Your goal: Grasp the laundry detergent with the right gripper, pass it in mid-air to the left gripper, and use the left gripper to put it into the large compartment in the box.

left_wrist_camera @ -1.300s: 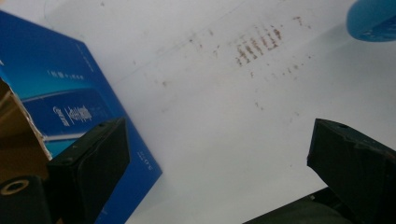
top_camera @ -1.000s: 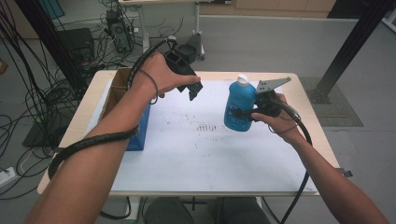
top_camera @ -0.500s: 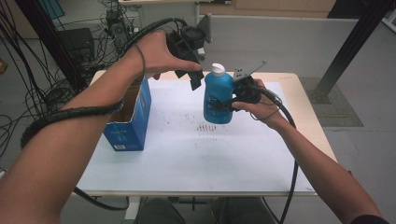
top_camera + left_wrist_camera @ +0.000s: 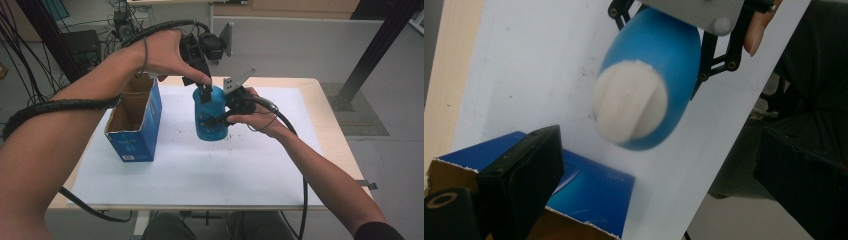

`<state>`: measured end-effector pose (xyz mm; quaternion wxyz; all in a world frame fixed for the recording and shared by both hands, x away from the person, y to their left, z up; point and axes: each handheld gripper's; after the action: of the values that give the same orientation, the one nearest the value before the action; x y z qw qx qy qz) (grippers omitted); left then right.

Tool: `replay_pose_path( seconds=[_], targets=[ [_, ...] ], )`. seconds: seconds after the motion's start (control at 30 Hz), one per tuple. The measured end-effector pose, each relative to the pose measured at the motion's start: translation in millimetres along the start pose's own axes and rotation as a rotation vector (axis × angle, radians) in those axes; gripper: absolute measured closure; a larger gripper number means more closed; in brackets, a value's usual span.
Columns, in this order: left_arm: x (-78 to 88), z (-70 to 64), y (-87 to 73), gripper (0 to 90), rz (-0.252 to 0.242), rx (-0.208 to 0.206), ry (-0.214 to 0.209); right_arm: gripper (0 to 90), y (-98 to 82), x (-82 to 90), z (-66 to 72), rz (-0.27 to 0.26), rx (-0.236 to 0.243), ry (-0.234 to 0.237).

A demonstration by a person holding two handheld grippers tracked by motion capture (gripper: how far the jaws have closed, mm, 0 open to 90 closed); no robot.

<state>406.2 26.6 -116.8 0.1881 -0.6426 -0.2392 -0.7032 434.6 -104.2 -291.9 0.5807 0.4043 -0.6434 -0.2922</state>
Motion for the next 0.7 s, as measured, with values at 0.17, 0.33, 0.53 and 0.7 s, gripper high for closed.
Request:
replay_pose_path(
  seconds=[0.17,0.33,0.53,0.7],
  targets=[
    [-4.8,-5.5,1.1,6.5,0.044,-0.044,-0.004,45.2,6.4,-7.6,6.3,-0.015,0.025,0.029],
    [-9.1,-8.0,1.1,6.4,0.068,-0.060,-0.008,45.2,12.1,-9.2,11.2,-0.029,0.049,0.036],
    [-13.3,-10.3,2.4,6.3,0.089,-0.079,-0.026,45.2,17.0,-8.7,14.9,-0.035,0.068,0.037],
    [-17.5,-10.0,4.0,6.3,0.094,-0.086,-0.032,45.2,20.4,-5.4,15.5,-0.051,0.073,0.036]
  ],
)
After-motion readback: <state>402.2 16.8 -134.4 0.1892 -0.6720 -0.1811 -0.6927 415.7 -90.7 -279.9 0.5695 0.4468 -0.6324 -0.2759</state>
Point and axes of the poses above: each handheld gripper's, and its own axes: x roughly backward along the jaws, y roughly out of its top, z roughly to its left, and after that the axes turned 14 degrees about x, right-handed
